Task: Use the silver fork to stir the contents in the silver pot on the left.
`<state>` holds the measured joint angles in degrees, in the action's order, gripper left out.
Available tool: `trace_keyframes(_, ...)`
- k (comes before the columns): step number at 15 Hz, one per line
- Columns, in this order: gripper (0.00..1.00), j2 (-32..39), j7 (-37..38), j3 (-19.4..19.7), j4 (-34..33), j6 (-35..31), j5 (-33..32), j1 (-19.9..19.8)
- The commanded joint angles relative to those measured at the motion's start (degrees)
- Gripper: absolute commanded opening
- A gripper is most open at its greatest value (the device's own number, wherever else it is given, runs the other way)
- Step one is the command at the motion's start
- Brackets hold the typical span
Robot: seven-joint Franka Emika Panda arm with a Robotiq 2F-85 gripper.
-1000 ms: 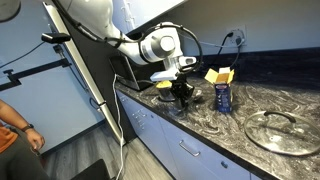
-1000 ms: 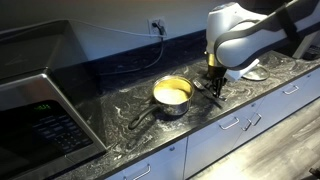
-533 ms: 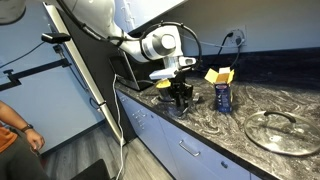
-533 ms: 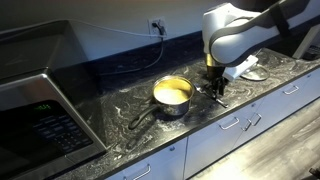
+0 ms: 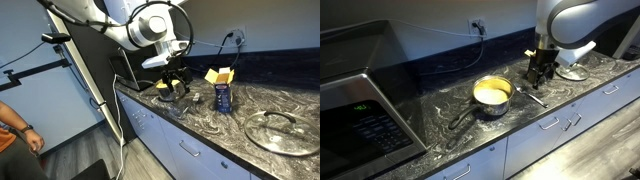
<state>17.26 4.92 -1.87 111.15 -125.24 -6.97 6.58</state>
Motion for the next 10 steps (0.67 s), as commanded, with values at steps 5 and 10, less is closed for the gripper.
trace_keyframes(5,1.0,-19.1,-3.6,-0.1,17.8,-10.7,7.3,-3.4)
trace_keyframes(10,1.0,-19.0,-3.1,-0.1,17.5,-10.6,6.7,-3.8)
